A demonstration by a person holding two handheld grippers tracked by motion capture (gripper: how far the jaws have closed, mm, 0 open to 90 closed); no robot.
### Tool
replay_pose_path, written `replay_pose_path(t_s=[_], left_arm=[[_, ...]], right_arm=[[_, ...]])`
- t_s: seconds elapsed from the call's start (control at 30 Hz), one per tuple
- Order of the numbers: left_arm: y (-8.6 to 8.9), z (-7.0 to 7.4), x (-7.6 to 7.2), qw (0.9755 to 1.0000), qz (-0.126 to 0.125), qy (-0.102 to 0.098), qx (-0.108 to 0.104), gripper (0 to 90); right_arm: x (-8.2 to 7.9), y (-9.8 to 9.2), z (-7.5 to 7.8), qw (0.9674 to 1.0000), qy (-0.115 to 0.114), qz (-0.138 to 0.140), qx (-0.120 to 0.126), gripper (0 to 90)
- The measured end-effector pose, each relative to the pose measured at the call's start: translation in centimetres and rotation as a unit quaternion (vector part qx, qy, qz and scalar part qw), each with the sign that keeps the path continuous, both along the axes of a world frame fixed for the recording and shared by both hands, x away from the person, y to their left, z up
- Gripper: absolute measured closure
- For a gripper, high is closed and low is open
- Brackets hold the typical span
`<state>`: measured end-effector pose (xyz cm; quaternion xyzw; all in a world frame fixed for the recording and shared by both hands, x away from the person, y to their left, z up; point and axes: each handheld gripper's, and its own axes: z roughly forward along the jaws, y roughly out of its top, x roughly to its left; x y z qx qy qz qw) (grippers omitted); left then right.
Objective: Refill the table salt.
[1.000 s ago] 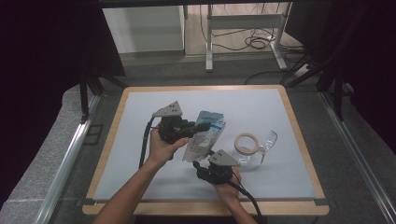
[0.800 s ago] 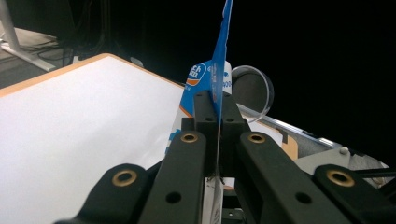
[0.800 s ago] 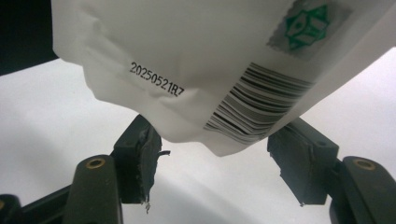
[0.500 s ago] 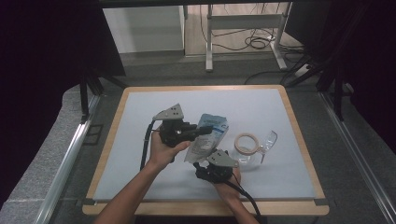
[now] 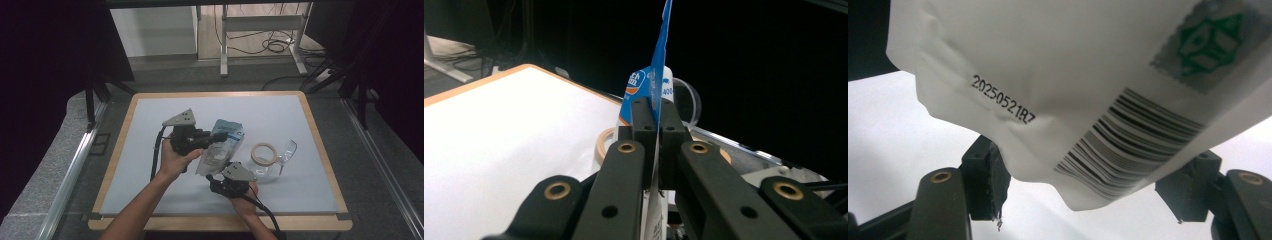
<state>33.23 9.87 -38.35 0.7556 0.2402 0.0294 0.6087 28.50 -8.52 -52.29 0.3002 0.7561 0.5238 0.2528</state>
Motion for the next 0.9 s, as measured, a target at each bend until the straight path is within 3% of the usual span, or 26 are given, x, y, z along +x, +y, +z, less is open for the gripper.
replay_pose_path(t_s=[0.13,0.37,0.9], left_arm=[[-0.5,-0.4,0.4,1.0,-0.001,0.007,0.002,90.0],[-1.5,-0.9,1.1,0.9998,-0.003,0.018,0.005,90.0],[-3.3,-1.4,1.8,0.9983,-0.026,0.03,0.043,90.0]], right_arm=[[-0.1,0.1,-0.1,0.9995,0.03,-0.007,0.008,32.4],[-0.4,-0.1,-0.4,0.9978,0.061,-0.009,0.022,32.7],[-0.7,-0.3,-1.1,0.9937,0.097,-0.041,0.038,32.7]])
